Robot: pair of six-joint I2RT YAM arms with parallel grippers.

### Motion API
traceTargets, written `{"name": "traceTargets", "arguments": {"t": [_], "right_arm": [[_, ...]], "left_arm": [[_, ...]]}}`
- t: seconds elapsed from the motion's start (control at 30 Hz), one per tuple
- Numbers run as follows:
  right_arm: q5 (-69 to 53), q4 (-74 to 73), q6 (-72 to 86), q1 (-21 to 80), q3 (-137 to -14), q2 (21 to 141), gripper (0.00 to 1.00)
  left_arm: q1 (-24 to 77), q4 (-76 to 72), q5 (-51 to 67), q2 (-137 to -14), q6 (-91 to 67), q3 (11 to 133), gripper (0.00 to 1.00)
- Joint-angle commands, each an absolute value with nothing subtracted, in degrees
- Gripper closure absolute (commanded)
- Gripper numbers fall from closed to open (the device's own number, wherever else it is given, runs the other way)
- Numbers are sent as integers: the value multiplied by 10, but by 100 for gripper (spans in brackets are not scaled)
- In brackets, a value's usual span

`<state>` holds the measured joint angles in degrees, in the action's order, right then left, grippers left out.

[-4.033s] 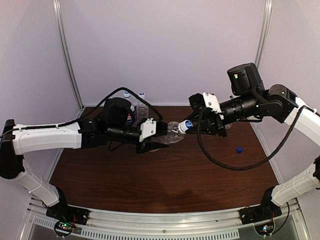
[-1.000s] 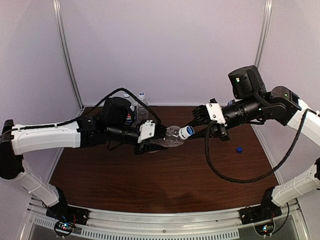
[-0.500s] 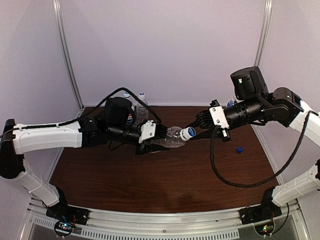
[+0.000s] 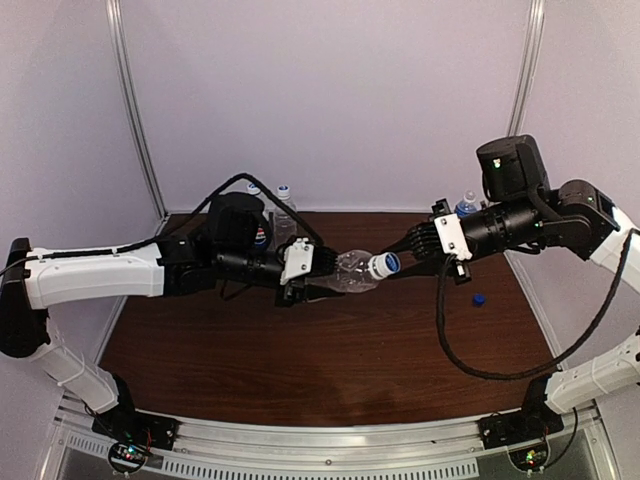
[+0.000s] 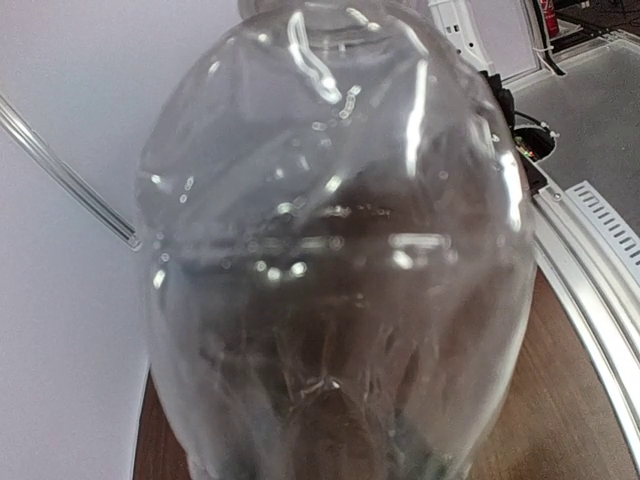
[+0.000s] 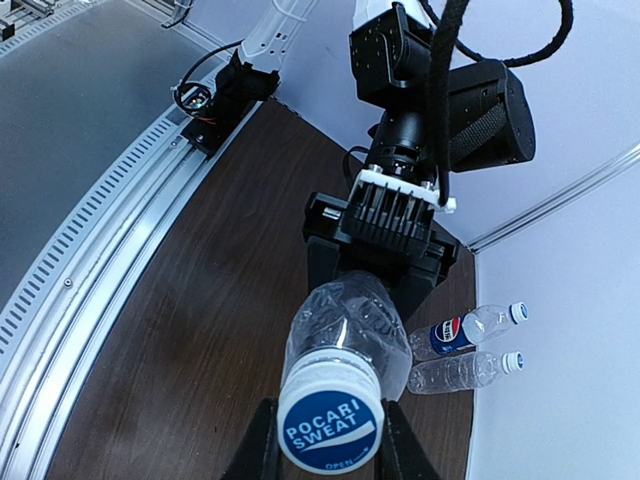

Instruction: Unscrew the bottle caps

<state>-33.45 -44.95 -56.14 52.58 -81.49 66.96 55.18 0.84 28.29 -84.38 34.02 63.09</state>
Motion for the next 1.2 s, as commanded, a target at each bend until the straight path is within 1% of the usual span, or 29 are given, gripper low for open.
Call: {"name": "traceTargets", "arguments": {"t": [0.0,0.1,0.23,0.37,0.5,0.53,0.6,0.7,0.9,0.97,1.0,1.1,1.17], "right_arm": [[-365,-446,-575,505,-823,603,100],[-357,-466,-594,505,-831,639,100],[-339,-499,-606,509,-851,690,100],[-339,-480,-597,513,-840,691,100],[-341,-470,-594,514,-836,689,100],[-340,-470,-593,513,-835,690,98],[-333,-470,-588,514,-834,694,92],[-322,-469,-581,515,-833,707,84],[-316,-467,-568,518,-832,713,79],[-312,-463,-566,518,-831,710,76],[-310,-463,-564,518,-832,710,71],[-310,-461,-555,518,-833,711,54],[-313,-461,-549,519,-834,713,47]], "left_arm": [[519,110,283,-855,334,610,68],[519,101,309,-858,328,618,68],[519,54,338,-857,304,619,68],[519,15,352,-861,290,618,68],[520,9,362,-872,289,623,68],[520,9,366,-875,288,625,68],[519,6,372,-879,280,627,68],[519,-32,393,-887,246,629,68],[520,-59,402,-890,231,628,68],[520,-58,404,-889,233,627,68],[520,-58,404,-889,234,627,68],[520,-56,403,-888,236,628,68],[519,-53,399,-885,239,626,68]]}}
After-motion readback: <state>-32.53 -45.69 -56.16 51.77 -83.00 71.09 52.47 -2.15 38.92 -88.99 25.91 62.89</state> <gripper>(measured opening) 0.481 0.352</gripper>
